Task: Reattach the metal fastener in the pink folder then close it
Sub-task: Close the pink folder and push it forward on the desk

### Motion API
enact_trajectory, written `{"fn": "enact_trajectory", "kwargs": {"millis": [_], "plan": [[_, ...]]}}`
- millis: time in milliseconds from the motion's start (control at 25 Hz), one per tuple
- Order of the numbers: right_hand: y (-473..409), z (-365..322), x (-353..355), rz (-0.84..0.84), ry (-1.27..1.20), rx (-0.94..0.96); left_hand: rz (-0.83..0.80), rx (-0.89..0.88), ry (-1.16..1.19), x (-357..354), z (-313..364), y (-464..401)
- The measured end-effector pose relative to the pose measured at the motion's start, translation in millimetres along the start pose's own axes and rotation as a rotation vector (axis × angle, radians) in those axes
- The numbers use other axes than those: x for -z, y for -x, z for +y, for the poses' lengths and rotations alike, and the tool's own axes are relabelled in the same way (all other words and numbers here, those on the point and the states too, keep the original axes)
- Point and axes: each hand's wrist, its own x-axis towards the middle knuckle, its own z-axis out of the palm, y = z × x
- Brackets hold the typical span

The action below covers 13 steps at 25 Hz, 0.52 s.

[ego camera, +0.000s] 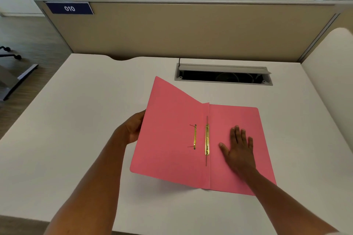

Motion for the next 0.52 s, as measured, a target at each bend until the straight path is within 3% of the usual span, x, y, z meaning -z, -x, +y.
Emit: {"fn": "enact_trajectory", "kwargs": {"millis": [280, 400, 520], "plan": [[-0.9, 0.7, 3.8, -0.020, -0.025, 0.013, -0.119, -0.147, -0.130, -80.1, -0.5, -10.8], [-1.4, 1.6, 4.8, -0.026, -0.042, 0.011, -0.089, -0.137, -0.046, -105.6, -25.3, -26.9], [1.1, 7.9, 8.2, -0.029, -0.046, 0.004, -0.036, -0.215, -0.237, -131.7, -49.6, -35.8]]}}
